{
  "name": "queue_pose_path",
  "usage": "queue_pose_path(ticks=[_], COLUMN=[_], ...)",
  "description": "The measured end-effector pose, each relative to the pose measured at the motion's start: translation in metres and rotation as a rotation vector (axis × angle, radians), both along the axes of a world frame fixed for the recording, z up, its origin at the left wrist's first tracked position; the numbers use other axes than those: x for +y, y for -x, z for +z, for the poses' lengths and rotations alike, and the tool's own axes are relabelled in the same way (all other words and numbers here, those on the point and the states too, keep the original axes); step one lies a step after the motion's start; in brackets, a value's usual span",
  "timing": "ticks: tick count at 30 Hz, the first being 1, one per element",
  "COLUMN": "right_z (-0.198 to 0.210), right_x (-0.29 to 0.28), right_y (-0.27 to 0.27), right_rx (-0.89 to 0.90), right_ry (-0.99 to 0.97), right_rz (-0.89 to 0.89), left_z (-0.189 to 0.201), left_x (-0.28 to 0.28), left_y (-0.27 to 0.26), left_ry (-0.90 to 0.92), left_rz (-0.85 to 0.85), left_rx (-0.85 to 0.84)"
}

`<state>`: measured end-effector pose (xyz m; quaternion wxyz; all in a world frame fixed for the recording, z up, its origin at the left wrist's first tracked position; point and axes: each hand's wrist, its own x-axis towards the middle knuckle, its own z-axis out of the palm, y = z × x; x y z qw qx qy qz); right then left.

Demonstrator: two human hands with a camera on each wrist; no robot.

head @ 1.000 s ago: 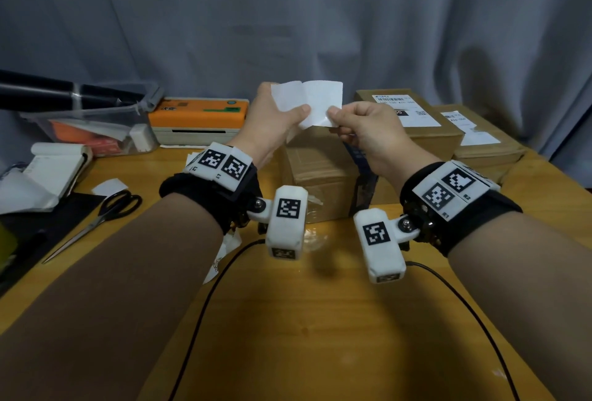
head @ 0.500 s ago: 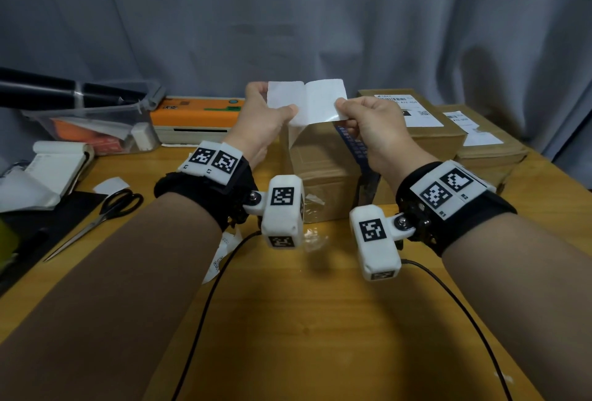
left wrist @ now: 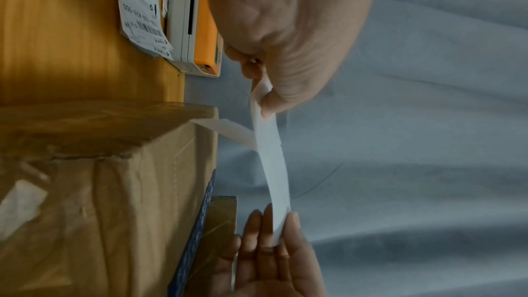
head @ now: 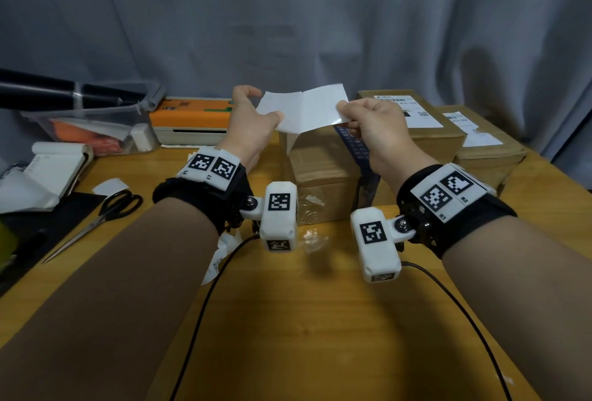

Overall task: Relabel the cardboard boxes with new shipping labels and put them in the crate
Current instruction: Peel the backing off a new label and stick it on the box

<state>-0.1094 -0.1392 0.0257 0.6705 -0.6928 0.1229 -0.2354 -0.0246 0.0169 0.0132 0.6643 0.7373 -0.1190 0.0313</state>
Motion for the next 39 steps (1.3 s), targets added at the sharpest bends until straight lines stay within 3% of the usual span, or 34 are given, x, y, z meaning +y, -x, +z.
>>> queue_pose_path(ticks=[9, 16, 23, 27, 32, 39], right_z=[0.0, 0.009, 0.011, 0.012, 0.018, 0.021], right_x=[-0.009, -0.015, -0.007, -0.006, -0.004, 0.001], right_y=[0.0, 0.001, -0.003, -0.004, -0.002, 0.0], right_rx=[-0.094, -0.105, -0.157, -0.179, -0.118, -0.125], right_ry=[-0.04, 0.023, 0.229, 0.253, 0.279, 0.231], right_rz=[0.059, 0.056, -0.029, -0.045, 0.024, 0.018], left_z=[0.0, 0.004, 0.003, 0.005, 0.013, 0.022], left_x=[0.001, -0.003, -0.011, -0.008, -0.001, -0.001], left_y=[0.002, 0.007, 0.008, 0.007, 0.009, 0.01], left_ry=[-0.125, -0.097, -0.154, -0.114, -0.205, -0.244], left_rz=[0.043, 0.028, 0.056, -0.046, -0.124, -0.078], left_rx=[-0.118, -0.189, -0.164, -0.143, -0.202, -0.248])
